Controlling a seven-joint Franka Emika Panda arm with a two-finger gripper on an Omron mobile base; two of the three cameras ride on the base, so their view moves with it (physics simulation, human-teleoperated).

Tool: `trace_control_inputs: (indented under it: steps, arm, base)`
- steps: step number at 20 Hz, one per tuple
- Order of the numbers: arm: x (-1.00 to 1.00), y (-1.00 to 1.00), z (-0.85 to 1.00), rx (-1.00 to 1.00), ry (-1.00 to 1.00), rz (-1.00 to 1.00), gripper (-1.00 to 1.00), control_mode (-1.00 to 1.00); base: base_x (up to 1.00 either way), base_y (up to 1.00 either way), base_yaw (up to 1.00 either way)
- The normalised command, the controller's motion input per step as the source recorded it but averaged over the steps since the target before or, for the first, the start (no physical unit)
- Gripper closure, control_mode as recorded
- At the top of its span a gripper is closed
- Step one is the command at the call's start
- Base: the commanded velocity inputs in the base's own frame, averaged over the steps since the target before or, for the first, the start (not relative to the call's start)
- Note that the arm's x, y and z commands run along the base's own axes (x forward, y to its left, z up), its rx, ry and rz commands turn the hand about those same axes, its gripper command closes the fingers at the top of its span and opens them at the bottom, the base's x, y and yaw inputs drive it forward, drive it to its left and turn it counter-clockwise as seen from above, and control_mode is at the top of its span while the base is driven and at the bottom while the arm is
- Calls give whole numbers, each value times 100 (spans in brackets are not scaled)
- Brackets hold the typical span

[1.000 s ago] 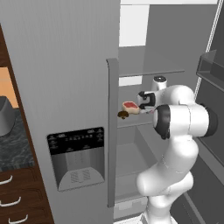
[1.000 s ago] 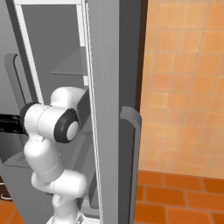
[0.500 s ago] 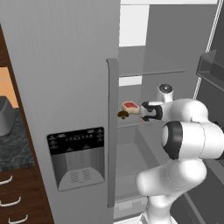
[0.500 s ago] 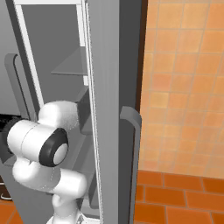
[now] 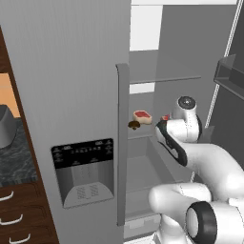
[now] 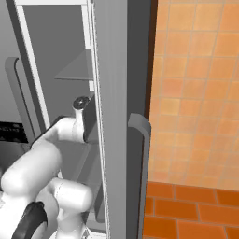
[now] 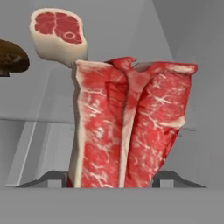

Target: Place one mushroom and one steak in each tupperware on the nearby counter, to pack two identical lunches.

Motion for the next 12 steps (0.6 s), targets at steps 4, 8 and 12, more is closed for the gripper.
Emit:
trace_control_inputs:
  steps: [4,8,12]
  arm:
    - [-96,42,65,1,7,0,100,-100]
    - [-79,25,64,8,15,0,100,-100]
    - [-91,4,14,21,5,-4,100,-100]
  base:
    - [0,0,0]
    - [0,0,0]
    - [0,0,0]
